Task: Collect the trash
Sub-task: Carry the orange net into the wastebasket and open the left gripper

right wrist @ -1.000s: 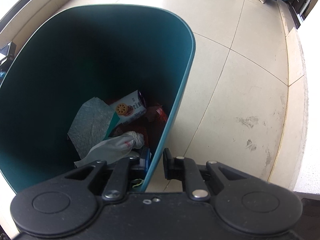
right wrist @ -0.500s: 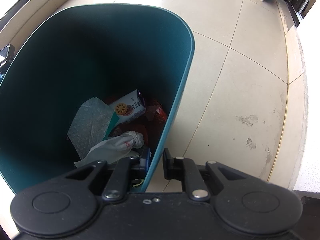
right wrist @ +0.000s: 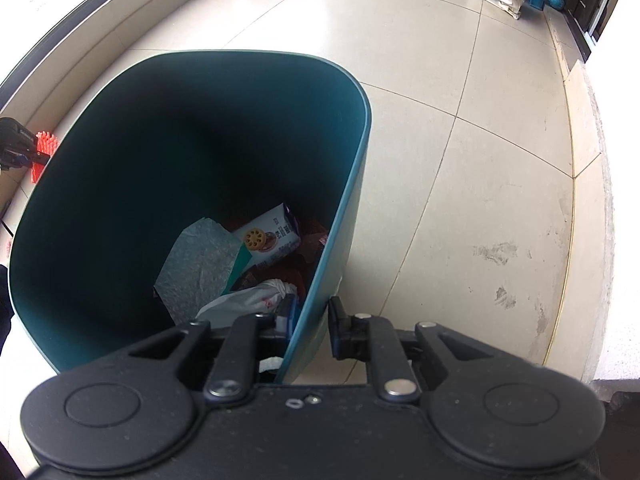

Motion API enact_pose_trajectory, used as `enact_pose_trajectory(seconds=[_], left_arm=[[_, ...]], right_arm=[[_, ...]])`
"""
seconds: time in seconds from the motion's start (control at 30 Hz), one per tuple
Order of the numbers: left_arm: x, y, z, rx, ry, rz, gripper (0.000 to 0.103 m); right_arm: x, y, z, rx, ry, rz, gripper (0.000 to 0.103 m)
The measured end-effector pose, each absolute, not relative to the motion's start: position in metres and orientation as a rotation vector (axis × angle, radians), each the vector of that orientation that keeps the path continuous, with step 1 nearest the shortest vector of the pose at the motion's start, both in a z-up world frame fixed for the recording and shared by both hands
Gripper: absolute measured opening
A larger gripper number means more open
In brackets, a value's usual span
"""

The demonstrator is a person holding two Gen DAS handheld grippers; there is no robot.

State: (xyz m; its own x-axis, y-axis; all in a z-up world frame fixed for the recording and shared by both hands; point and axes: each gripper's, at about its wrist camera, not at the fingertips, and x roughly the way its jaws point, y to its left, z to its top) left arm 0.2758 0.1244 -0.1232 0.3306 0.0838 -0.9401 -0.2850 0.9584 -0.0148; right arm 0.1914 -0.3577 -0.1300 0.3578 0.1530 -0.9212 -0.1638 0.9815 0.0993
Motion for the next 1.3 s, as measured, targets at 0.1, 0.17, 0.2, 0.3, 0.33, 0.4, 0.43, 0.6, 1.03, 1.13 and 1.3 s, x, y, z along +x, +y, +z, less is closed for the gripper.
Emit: enact_pose_trajectory(seconds=[0.1,0.17,0.2,0.3,0.33,0.4,0.43,0.6,1.03,1.13,1.3], left_arm=[[0.258,0.097,-0.09,-0.192,1.176,0.171,0.013],[0.245,0.077,-0.07,-0.192,1.153,0.114,0.013],[0.239,0.067,-0.061,-0.181,1.14,0.09,0.013],[0.224,0.038,-0.039,-0.166,1.117,0.016,0.013],[0.219,0.026,-0.031,-0.152,1.11,-0.006,0.013],[0.208,0.007,-0.022,-0.121,1.096,-0.047,0.013],[0.204,-0.001,-0.018,-0.108,1.089,-0.06,0.013],[0.181,-0.044,-0.011,-0.046,1.073,-0.166,0.013],[0.177,-0.16,-0.069,0.13,1.194,-0.289,0.013],[0.182,-0.172,-0.091,0.175,1.231,-0.277,0.013],[0.186,-0.188,-0.114,0.223,1.239,-0.301,0.013]], right_arm=[[0.187,-0.361,-0.125,0.0,1.173,0.21,0.017],[0.185,-0.362,-0.123,0.003,1.164,0.212,0.017],[0.184,-0.362,-0.122,0.006,1.161,0.214,0.017],[0.182,-0.365,-0.118,0.027,1.154,0.218,0.017],[0.182,-0.365,-0.118,0.03,1.152,0.219,0.018],[0.18,-0.366,-0.116,0.031,1.147,0.222,0.018],[0.18,-0.366,-0.115,0.029,1.144,0.224,0.018],[0.176,-0.367,-0.113,0.041,1.134,0.233,0.018],[0.174,-0.371,-0.113,0.052,1.127,0.246,0.019],[0.174,-0.372,-0.113,0.052,1.125,0.249,0.019],[0.173,-0.373,-0.114,0.054,1.124,0.254,0.02]])
